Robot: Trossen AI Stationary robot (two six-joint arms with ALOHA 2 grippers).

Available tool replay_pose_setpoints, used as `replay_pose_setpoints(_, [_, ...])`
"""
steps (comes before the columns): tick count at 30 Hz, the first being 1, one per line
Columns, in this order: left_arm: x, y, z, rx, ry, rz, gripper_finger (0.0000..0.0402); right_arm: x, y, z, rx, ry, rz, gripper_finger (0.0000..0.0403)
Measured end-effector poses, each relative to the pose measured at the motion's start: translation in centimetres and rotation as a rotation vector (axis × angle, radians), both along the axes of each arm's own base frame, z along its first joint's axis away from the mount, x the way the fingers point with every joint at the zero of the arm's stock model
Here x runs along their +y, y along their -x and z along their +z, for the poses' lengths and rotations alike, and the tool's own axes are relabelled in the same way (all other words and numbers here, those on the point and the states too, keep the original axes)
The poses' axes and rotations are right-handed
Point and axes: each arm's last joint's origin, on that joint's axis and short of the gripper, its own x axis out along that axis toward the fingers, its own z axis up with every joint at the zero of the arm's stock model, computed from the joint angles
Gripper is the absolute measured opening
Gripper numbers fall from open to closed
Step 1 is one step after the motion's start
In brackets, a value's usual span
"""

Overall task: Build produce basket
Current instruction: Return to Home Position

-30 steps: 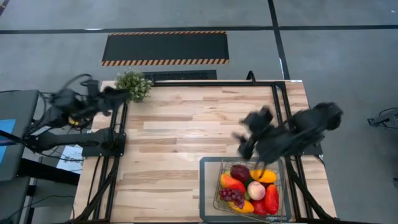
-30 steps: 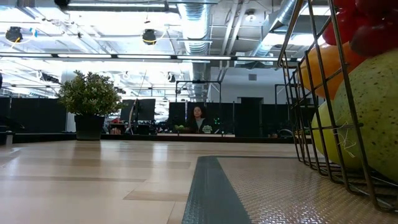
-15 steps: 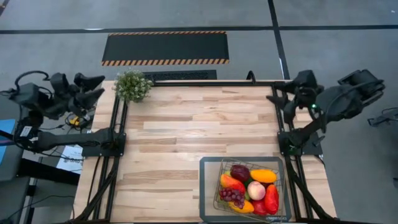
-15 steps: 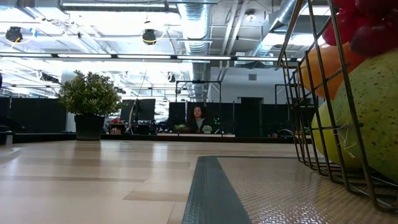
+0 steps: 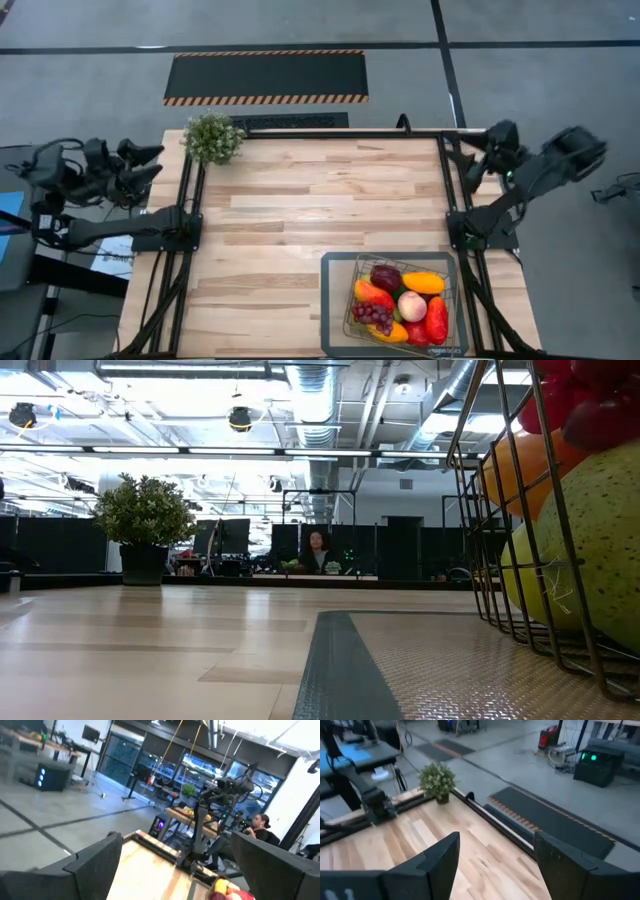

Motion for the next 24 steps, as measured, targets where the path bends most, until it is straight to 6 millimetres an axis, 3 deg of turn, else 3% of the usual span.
replay_pose_setpoints(7, [0.3, -1.6, -5.5, 0.014, 0.094, -0.033, 0.036, 0.3, 0.6, -8.5, -0.192, -0.066, -0.026, 0.027])
replay_pose_setpoints(12, [0.8, -4.0, -7.5, 0.047, 0.103, -0.029, 0.036, 1.0, 0.4, -13.6, -0.348, -0.138, -0.031, 0.027])
replay_pose_setpoints(19, [1.5, -6.9, -9.1, -0.019, 0.122, -0.005, 0.036, 1.6, 0.1, -18.4, -0.424, -0.169, -0.047, 0.027])
replay_pose_setpoints(24, [2.0, -8.2, -10.4, -0.071, 0.194, 0.075, 0.036, 2.0, -0.1, -19.7, -0.421, -0.189, -0.022, 0.027])
